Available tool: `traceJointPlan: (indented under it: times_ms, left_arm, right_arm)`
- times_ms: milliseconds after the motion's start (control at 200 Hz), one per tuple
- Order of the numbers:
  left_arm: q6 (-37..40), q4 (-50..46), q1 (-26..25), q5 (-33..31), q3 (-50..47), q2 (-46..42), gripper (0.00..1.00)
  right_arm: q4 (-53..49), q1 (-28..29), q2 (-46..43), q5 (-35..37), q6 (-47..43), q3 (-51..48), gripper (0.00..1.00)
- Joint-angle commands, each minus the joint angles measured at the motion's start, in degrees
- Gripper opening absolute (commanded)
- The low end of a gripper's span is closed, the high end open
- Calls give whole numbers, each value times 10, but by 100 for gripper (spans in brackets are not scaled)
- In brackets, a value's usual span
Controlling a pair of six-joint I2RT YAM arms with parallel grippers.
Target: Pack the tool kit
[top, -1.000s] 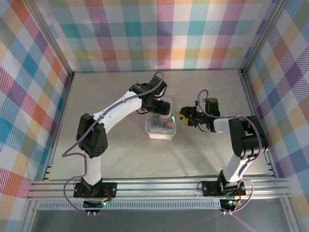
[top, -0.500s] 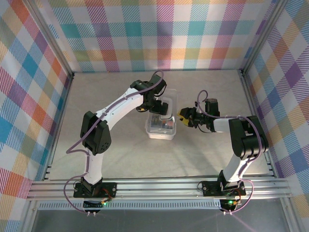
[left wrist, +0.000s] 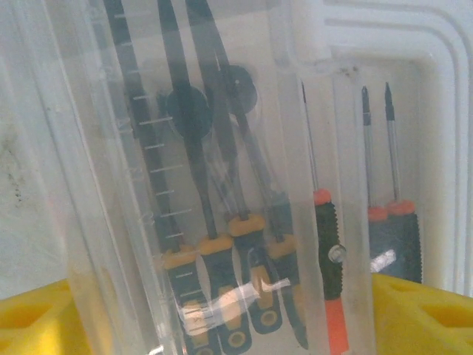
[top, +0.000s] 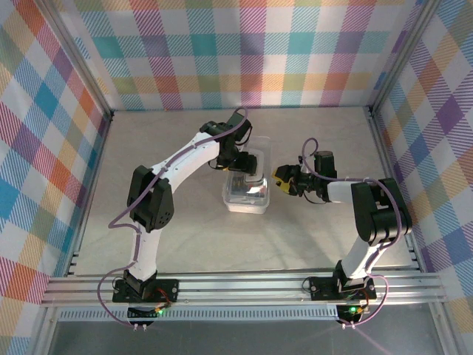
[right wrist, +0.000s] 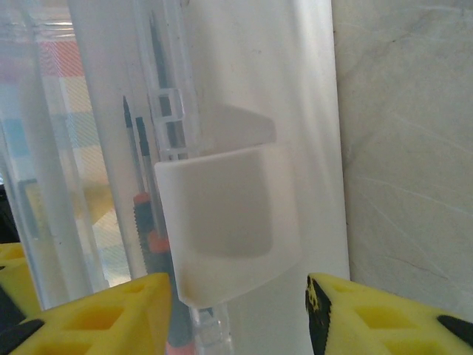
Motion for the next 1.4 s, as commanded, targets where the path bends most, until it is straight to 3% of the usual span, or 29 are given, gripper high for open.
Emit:
traceJointPlan:
  times_ms: [0, 130, 420, 465, 535, 650, 760, 1180, 1395]
  left_arm:
    - [15, 28, 15, 7, -51, 7, 65]
    - [22, 47, 35, 25, -102, -15, 50]
    - [29, 67, 60, 38, -156, -38, 47]
    - [30, 65, 60, 36, -153, -38, 50]
    - [31, 59, 60, 43, -142, -38, 68]
    - [35, 34, 57, 46, -99, -42, 83]
    - [35, 7, 51, 37, -44, -40, 88]
    - [44, -83, 0, -4, 95, 49, 96]
    - [30, -103, -2, -67, 97, 67, 86]
  right_arm:
    - [24, -12, -18, -19, -3, 2, 54]
    - [57, -23, -18, -43, 9, -5, 60]
    - [107, -22, 8, -59, 40, -4, 65]
    - [105, -22, 10, -55, 40, -3, 65]
    - [83, -23, 12, -44, 29, -1, 65]
    - [75, -23, 8, -40, 17, -6, 64]
    - [54, -23, 3, -26, 3, -7, 64]
    - [46, -26, -4, -17, -20, -25, 66]
    - [55, -25, -8, -21, -17, -33, 67]
